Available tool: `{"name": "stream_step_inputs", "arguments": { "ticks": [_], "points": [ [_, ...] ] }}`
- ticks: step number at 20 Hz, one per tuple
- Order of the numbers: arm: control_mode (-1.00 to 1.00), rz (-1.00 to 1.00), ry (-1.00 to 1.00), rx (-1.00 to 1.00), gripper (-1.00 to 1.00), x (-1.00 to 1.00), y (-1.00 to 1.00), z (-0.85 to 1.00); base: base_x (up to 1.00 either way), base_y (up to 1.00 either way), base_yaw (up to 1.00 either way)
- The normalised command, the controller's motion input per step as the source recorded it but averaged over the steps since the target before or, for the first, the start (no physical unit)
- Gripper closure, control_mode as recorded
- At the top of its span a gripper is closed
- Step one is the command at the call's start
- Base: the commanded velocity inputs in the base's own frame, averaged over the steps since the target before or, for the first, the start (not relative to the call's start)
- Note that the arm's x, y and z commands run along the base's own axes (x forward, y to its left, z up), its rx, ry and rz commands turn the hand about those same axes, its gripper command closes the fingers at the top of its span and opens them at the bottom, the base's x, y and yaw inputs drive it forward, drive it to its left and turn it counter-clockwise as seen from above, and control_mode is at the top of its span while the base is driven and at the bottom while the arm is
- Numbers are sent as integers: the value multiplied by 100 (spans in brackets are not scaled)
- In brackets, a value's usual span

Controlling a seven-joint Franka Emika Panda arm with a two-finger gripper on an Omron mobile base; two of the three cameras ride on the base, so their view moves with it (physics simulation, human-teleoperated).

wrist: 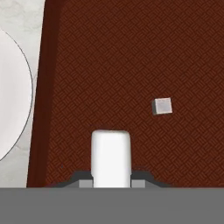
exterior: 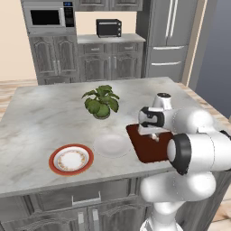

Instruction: Move the dessert items from the plates to the tray.

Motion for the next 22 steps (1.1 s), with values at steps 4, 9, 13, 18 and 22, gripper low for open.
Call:
{"name": "stream_step_inputs", "arguments": {
  "ticks": [4,9,13,18,22],
  "points": [
    [-100,-5,1,0,100,-17,-5,-20,0,0,0],
    [-100,-4,1,0,100,-16,-7,-23,0,0,0],
    [-100,-4,0,0,100,-4,-2,-19,0,0,0],
    [-100,-3,0,0,100,0,0,-16,0,0,0],
    [-100,-2,0,0,100,0,-1,-19,0,0,0]
  ]
}}
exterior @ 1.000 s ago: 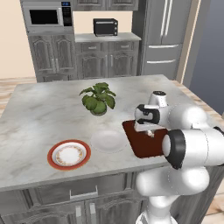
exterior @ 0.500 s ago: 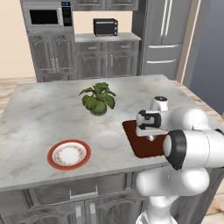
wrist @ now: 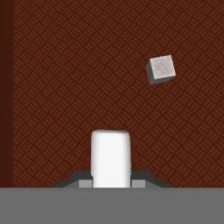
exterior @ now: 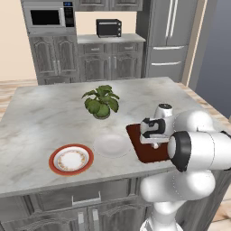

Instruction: Move the dessert items from the plates to the tray.

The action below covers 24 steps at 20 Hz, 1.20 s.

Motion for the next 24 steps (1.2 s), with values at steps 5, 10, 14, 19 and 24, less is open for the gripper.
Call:
{"name": "stream_step_inputs", "arguments": {
  "ticks": [5,10,14,19,24],
  "points": [
    [-100,-1,0,0,100,0,-2,-16,0,0,0],
    [-100,0,0,0,100,0,-2,-15,0,0,0],
    [-100,0,0,0,-100,0,-1,-4,0,0,0],
    [-100,0,0,0,-100,0,0,0,0,0,0],
    [-100,0,0,0,-100,4,0,0,0,0,0]
  ]
}}
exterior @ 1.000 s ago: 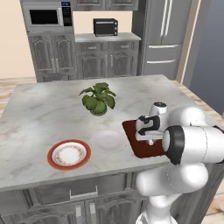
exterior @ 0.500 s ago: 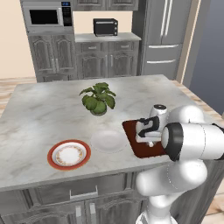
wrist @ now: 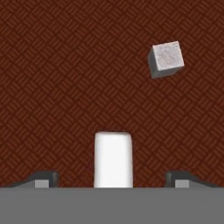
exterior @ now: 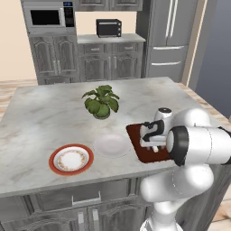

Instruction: Move the dessert items from the plates to the tray.

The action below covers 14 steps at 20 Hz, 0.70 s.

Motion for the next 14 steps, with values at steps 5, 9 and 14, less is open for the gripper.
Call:
{"name": "stream_step_inputs", "arguments": {
  "ticks": [5,9,14],
  "points": [
    [-100,0,0,0,-100,1,0,27,0,0,0],
    [-100,0,0,0,-100,0,0,48,0,0,0],
    [-100,0,-4,0,-100,-8,0,67,0,0,0]
  ]
}}
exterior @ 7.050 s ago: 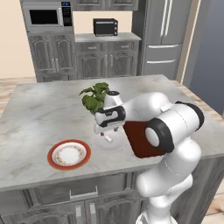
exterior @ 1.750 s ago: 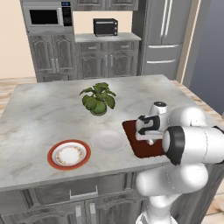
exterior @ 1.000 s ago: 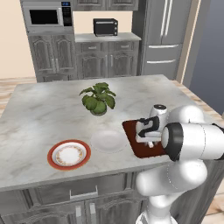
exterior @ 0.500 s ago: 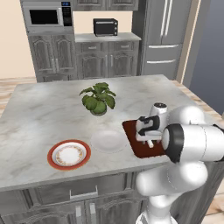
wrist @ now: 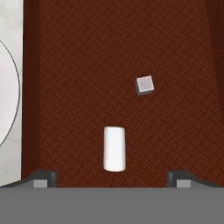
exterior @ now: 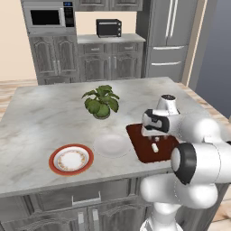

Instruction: Move the dessert items from the plates to the tray.

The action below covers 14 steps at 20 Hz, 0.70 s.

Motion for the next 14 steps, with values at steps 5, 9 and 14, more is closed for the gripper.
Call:
{"name": "stream_step_inputs", "arguments": {
  "ticks": [5,9,14],
  "points": [
    [-100,0,-2,0,-100,-5,-1,72,0,0,0],
    [-100,0,-8,0,-100,-44,0,64,0,0,0],
    [-100,0,-7,0,-100,-62,10,64,0,0,0]
  ]
}}
